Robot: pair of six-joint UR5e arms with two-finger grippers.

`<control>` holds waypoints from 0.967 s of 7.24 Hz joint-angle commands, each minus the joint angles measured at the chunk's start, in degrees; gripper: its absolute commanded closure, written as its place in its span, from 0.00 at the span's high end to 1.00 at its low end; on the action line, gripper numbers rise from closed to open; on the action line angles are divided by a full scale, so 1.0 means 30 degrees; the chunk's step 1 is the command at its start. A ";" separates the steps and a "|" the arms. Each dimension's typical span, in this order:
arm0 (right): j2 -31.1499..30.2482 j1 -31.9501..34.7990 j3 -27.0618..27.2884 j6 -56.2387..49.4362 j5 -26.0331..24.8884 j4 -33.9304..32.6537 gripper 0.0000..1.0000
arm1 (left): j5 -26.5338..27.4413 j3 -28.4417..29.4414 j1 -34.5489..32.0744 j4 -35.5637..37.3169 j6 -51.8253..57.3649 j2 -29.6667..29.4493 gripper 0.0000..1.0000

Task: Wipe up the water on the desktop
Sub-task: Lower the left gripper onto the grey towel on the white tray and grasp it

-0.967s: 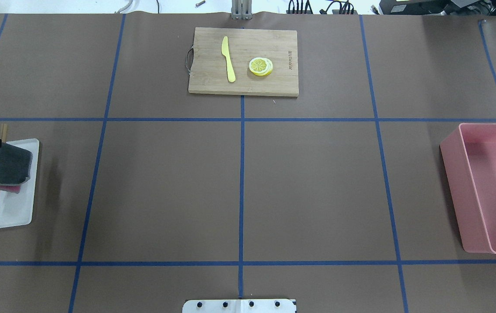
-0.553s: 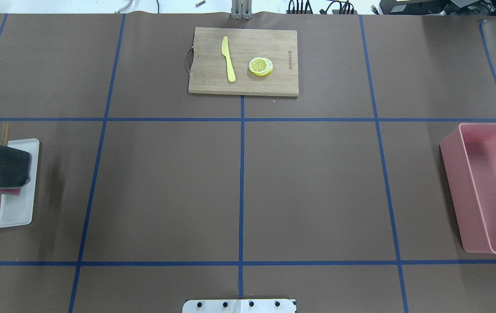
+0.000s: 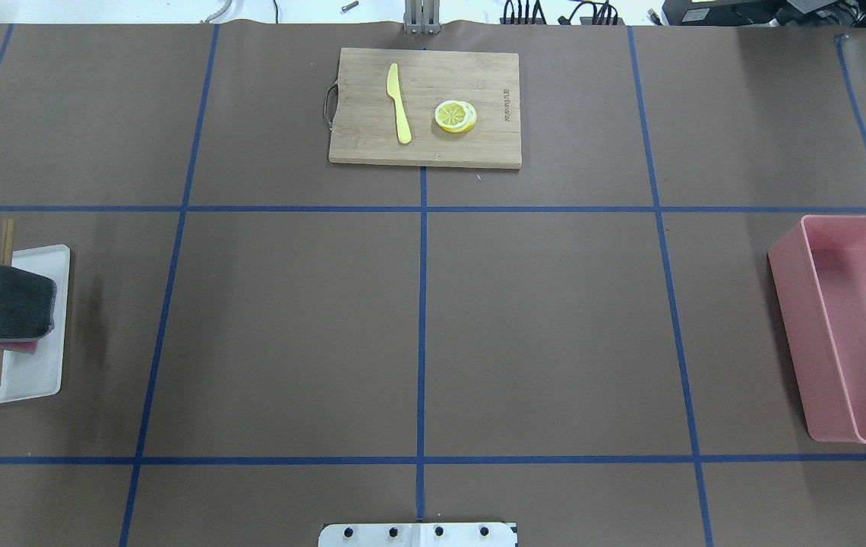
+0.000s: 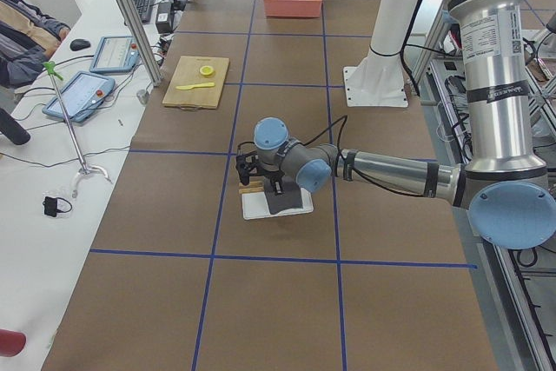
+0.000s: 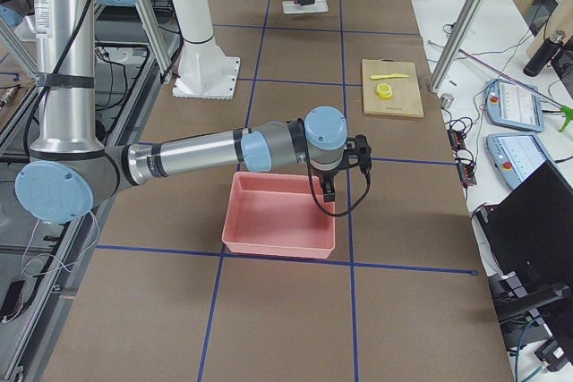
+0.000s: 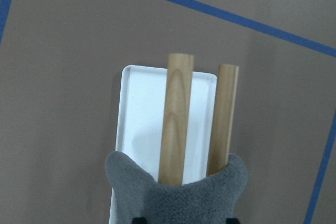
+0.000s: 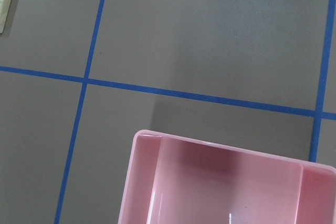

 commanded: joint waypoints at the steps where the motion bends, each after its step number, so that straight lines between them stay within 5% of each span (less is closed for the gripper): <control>1: -0.0057 0.0000 0.0009 0.0073 0.0000 0.0000 1.00 | -0.0009 -0.0440 -0.0033 -0.0003 0.0031 0.0648 0.06; 7: 0.0089 0.0000 0.0068 0.0220 0.0000 0.0000 1.00 | -0.4897 -0.1115 -0.1908 0.0026 0.0032 0.0594 0.00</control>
